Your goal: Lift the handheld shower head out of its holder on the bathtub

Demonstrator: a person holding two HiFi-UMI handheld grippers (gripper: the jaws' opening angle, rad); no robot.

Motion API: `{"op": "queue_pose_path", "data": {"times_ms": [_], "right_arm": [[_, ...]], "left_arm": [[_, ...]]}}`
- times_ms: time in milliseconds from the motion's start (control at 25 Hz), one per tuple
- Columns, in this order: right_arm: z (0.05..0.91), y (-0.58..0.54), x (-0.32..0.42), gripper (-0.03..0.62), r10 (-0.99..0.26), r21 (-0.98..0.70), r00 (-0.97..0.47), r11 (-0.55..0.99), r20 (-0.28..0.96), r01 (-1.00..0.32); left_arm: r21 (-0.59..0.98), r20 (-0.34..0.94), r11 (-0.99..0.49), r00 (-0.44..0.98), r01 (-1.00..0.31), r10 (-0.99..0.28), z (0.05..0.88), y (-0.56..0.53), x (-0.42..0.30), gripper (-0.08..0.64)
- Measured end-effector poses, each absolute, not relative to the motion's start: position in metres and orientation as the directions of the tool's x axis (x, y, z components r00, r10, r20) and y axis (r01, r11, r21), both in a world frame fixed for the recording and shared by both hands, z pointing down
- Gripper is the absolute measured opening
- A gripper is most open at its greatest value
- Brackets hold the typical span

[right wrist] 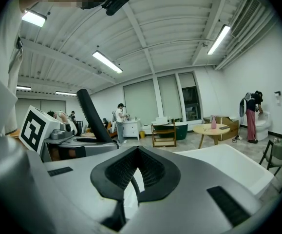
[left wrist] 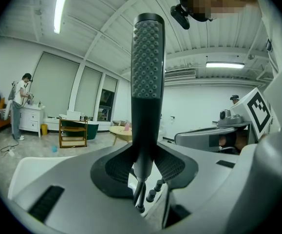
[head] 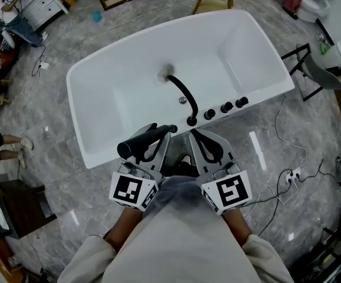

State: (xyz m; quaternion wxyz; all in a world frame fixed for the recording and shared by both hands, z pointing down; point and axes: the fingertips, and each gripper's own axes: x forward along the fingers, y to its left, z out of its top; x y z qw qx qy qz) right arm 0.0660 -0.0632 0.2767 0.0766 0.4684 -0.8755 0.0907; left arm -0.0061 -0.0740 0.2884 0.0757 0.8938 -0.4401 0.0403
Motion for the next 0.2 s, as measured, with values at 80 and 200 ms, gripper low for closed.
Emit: {"op": "queue_pose_path", "data": {"times_ms": [80,200], "right_arm": [[0.2777,-0.0632,0.0659,0.018,-0.807,-0.085,-0.548,0.544,0.222,-0.835],[0.2804,-0.0632,0.0654,0.018,-0.802,-0.087,-0.552,0.548,0.226,-0.832]], "left_arm": [[0.103,0.141,-0.599,0.607,-0.794,-0.782,0.2892,-0.0744,-0.0072,0.138],[0.106,0.144,-0.597,0.607,-0.795,-0.782,0.2911,-0.0745,-0.007,0.138]]}}
